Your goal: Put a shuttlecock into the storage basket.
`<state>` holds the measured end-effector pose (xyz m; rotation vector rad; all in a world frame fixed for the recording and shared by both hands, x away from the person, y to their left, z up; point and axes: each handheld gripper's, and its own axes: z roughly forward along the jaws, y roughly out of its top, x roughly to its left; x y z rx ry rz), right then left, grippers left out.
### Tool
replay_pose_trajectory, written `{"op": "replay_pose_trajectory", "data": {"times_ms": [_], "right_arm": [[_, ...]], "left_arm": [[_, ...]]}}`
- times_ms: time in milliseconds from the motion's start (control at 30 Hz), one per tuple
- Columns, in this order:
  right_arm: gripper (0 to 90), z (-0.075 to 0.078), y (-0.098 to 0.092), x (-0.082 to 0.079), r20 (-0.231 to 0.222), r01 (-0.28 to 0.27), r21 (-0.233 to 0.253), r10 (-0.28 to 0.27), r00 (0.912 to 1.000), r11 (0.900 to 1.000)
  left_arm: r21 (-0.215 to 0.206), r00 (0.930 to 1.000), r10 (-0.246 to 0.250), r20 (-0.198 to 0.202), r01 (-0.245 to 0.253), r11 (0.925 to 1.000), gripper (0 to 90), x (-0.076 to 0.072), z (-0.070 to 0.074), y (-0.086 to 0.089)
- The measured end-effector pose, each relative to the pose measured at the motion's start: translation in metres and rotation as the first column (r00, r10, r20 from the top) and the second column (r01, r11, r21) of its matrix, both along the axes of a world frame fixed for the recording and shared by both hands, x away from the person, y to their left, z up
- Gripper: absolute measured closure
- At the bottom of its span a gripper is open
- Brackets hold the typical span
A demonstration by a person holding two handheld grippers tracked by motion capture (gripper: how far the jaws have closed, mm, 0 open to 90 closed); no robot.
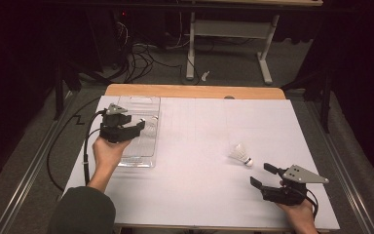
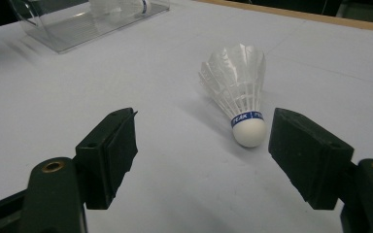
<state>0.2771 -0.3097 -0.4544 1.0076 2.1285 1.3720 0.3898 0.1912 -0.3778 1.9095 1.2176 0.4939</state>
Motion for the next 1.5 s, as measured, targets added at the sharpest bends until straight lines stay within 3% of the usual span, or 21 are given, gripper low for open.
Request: {"op": "replay_pose_trajectory", "data": {"times_ms": [1000,1500], "right_arm": [[26.1,0.0,0.0,0.0,0.0,0.0,0.0,0.0,1.0,1.0],[26.1,0.0,0.0,0.0,-0.001,0.001,-0.001,-0.001,1.0,1.0]], "left_arm": [[-0.058,0.9995,-0.017,0.027,0.019,0.9981,41.1,-0.027,-0.006,0.008],[-0.067,0.9984,-0.036,0.044,0.039,0.997,40.9,-0.04,-0.008,0.006]]}}
